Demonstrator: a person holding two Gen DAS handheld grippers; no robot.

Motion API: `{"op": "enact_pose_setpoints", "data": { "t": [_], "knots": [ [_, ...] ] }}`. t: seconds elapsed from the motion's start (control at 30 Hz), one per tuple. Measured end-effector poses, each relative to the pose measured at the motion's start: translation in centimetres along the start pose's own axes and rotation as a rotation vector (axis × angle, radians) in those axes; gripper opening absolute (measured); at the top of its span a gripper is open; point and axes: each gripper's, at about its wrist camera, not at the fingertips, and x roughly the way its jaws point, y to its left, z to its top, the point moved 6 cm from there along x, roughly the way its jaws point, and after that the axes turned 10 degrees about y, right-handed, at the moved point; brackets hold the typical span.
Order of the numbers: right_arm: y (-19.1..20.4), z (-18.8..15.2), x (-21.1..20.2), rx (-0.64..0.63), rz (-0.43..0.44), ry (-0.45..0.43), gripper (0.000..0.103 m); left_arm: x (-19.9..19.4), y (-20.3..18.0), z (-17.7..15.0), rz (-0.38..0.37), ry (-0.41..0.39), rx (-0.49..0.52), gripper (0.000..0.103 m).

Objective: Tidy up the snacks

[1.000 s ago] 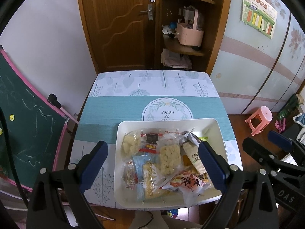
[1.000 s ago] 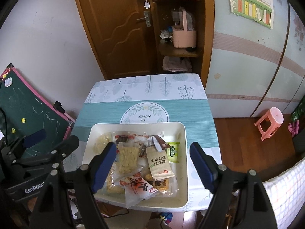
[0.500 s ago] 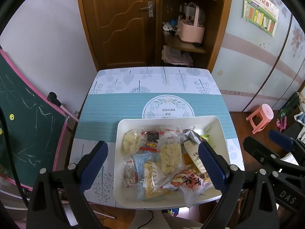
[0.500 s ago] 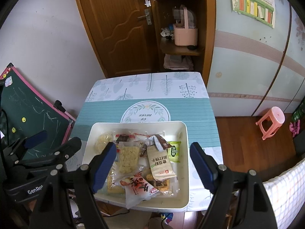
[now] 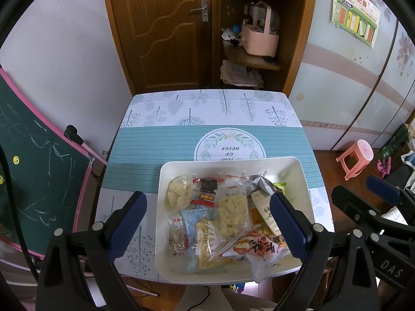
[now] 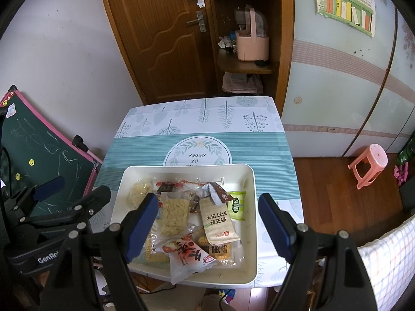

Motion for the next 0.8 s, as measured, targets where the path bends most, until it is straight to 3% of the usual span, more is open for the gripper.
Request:
{"op": "enact_pose_setpoints", "data": {
  "t": [0.8],
  "knots": [
    [-0.11,-0.23,0.38,-0.001,0.003,0.005,0.08,0.29,0.29,-0.26,-0.001,0.007,0.002,0.095]
  ]
}}
